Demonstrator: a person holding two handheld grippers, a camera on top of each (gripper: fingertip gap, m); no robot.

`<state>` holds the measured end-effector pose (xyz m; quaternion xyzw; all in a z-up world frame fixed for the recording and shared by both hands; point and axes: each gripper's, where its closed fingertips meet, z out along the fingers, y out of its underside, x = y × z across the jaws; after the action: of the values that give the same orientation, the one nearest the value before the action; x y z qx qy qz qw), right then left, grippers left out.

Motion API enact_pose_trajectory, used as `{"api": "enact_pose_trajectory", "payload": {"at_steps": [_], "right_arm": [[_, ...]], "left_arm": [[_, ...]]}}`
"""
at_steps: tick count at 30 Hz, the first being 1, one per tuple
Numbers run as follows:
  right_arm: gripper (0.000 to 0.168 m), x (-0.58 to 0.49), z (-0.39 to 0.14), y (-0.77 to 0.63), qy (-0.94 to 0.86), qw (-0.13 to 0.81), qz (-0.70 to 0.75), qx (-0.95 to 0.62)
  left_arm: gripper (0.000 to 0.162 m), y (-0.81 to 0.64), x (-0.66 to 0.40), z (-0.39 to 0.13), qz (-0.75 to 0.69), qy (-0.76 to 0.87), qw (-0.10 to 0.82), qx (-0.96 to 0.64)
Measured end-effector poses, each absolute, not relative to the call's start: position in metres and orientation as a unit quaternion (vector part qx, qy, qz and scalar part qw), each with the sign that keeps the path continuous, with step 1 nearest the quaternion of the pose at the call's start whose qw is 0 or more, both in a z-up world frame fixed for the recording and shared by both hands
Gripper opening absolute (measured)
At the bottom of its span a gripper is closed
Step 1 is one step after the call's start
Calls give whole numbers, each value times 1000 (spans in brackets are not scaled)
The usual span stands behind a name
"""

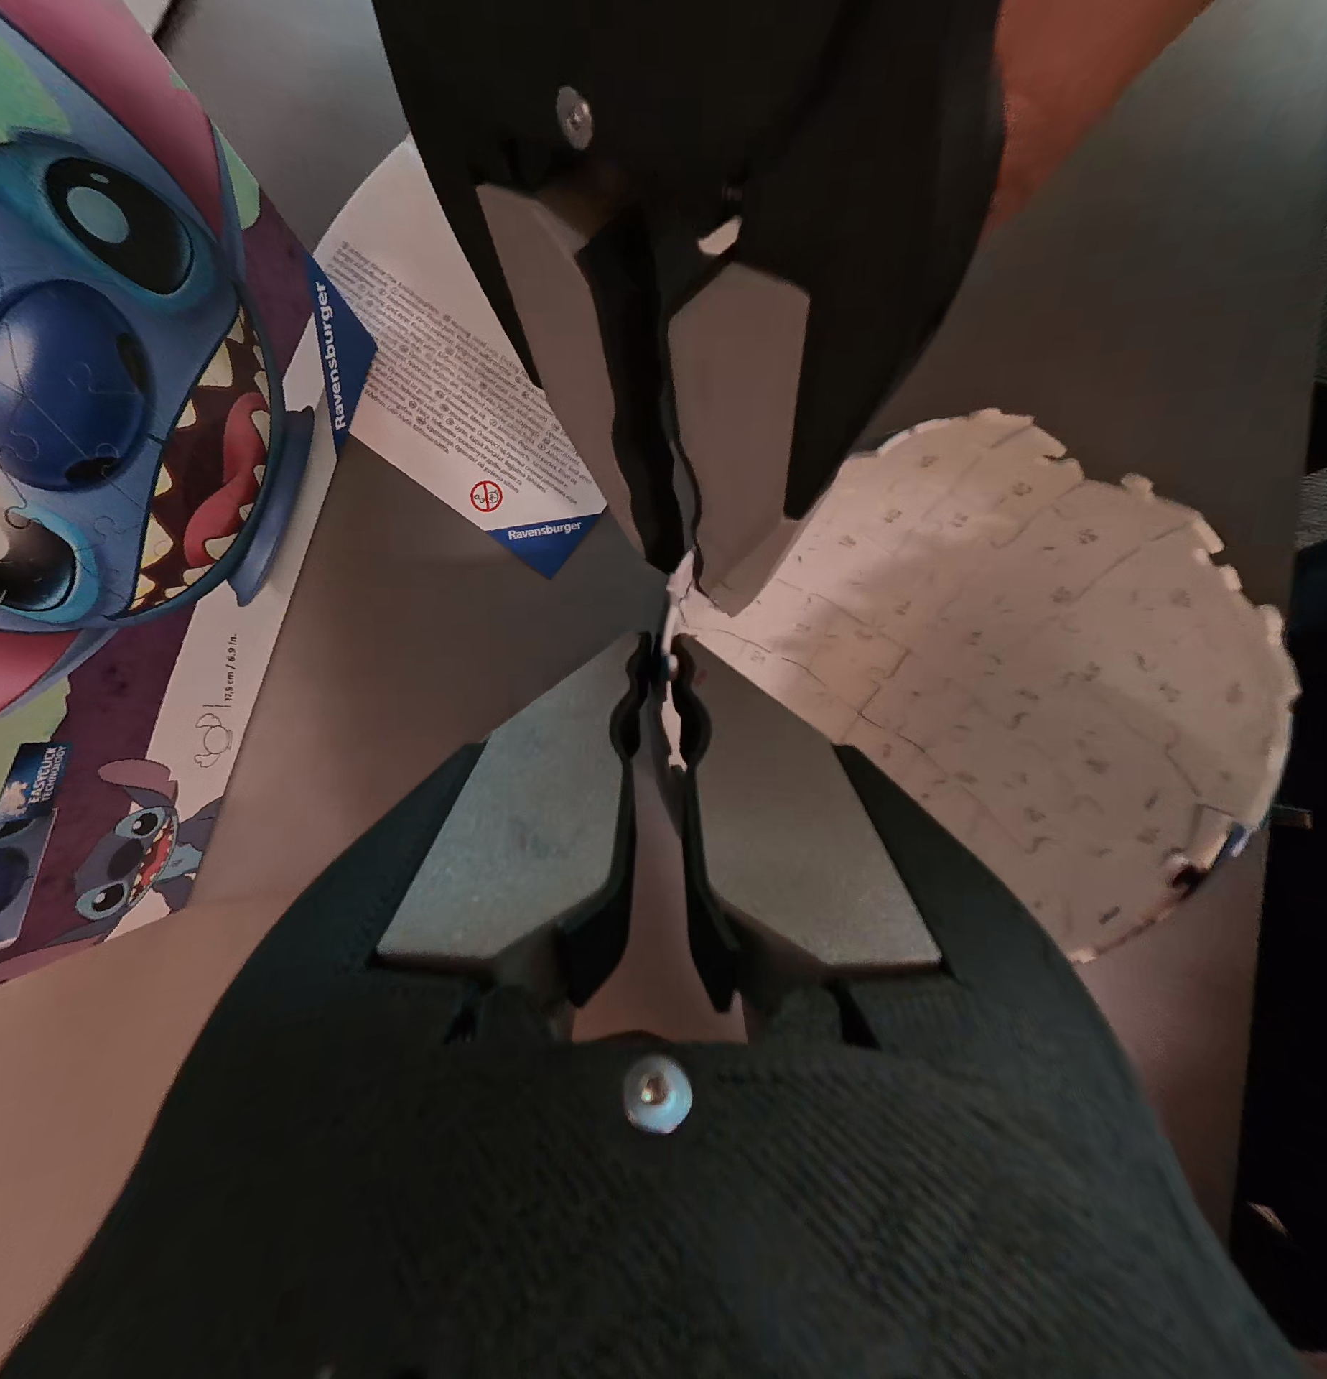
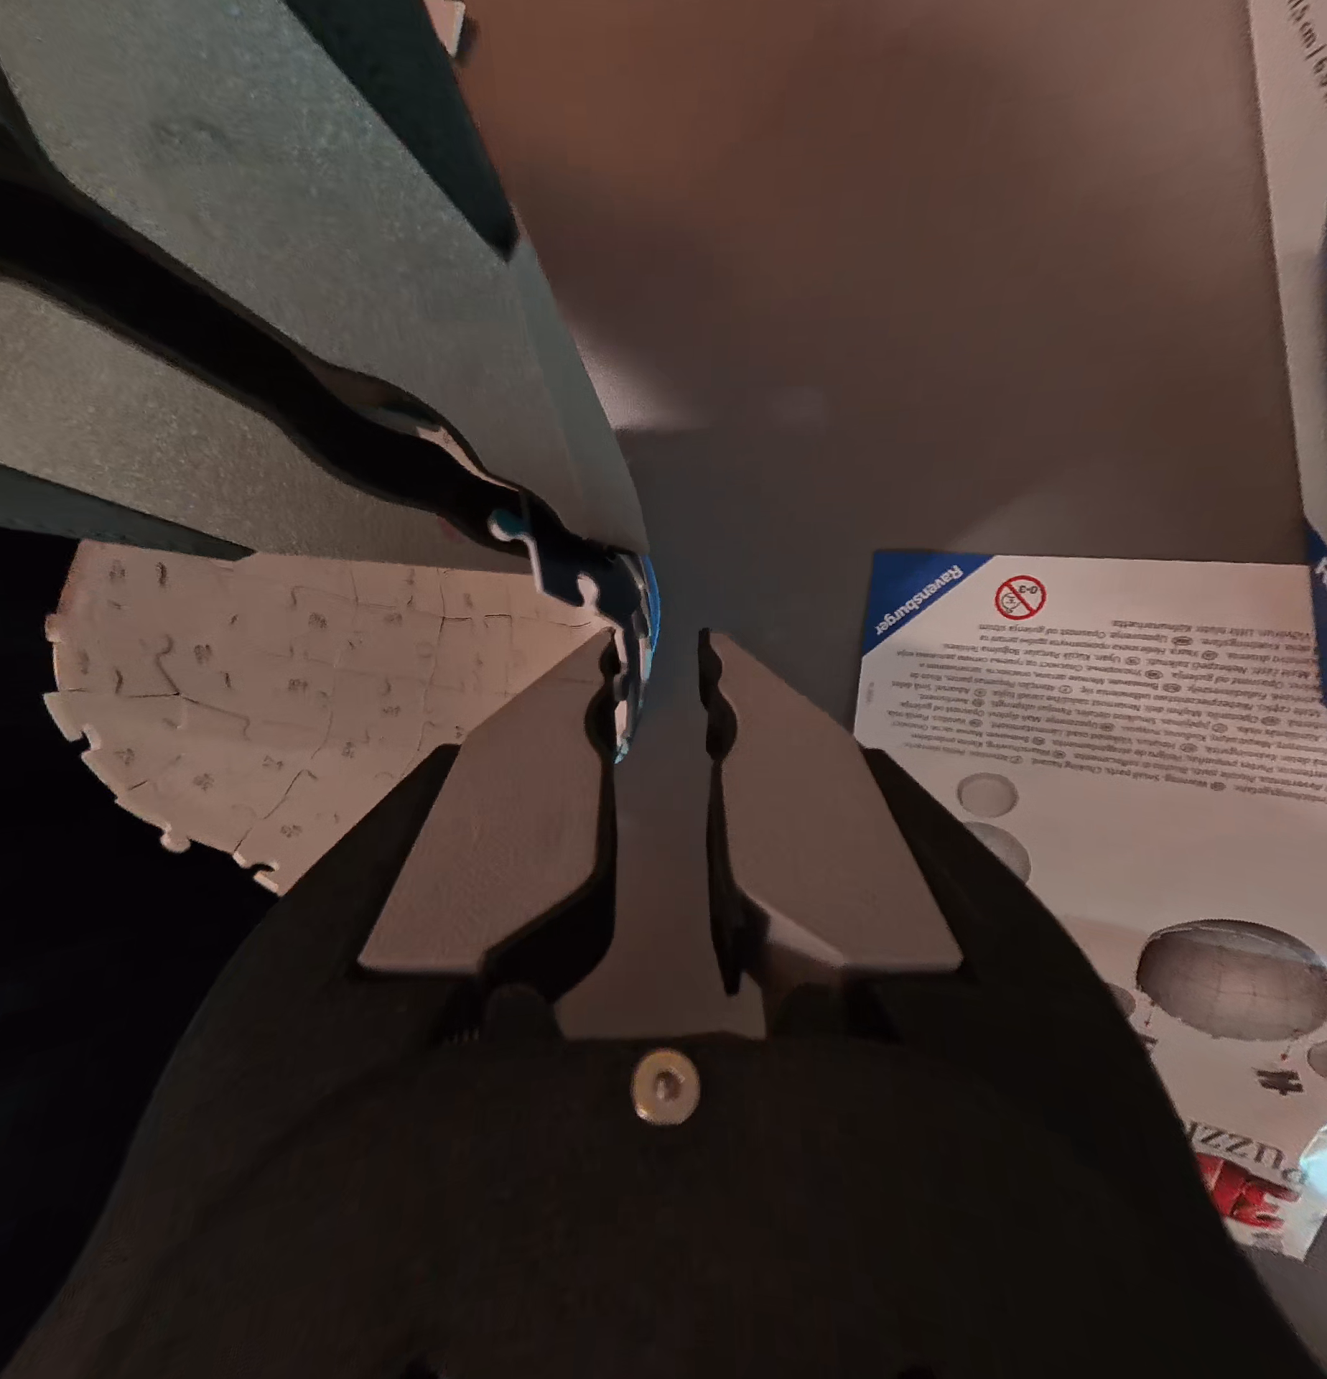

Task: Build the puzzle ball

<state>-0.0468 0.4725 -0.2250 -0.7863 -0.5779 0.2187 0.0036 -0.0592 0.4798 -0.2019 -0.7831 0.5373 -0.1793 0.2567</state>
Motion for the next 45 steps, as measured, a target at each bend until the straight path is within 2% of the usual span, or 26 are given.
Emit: {"api": "enact_pose_trajectory", "payload": {"at_steps": [4, 8, 26, 30, 35, 39, 45], "right_arm": [[3, -47, -226, 465, -588, -10, 201, -783], [3, -49, -225, 464, -595, -1, 187, -781], [9, -47, -208, 464, -588, 29, 228, -776], [13, -38, -187, 472, -586, 84, 227, -774], [17, -22, -157, 473, -586, 192, 253, -746], [28, -7, -145, 463, -599, 264, 268, -707], [31, 2, -143, 436, -627, 310, 335, -632]], "left_arm": [[7, 476, -60, -197, -186, 533, 266, -782], [10, 470, -63, -191, -192, 532, 268, -780], [3, 472, -63, -193, -196, 528, 260, -784], [8, 473, -70, -184, -188, 527, 275, -782], [22, 479, -93, -159, -178, 511, 309, -782], [29, 472, -115, -138, -191, 495, 340, -776], [43, 450, -146, -160, -170, 496, 330, -785]]}}
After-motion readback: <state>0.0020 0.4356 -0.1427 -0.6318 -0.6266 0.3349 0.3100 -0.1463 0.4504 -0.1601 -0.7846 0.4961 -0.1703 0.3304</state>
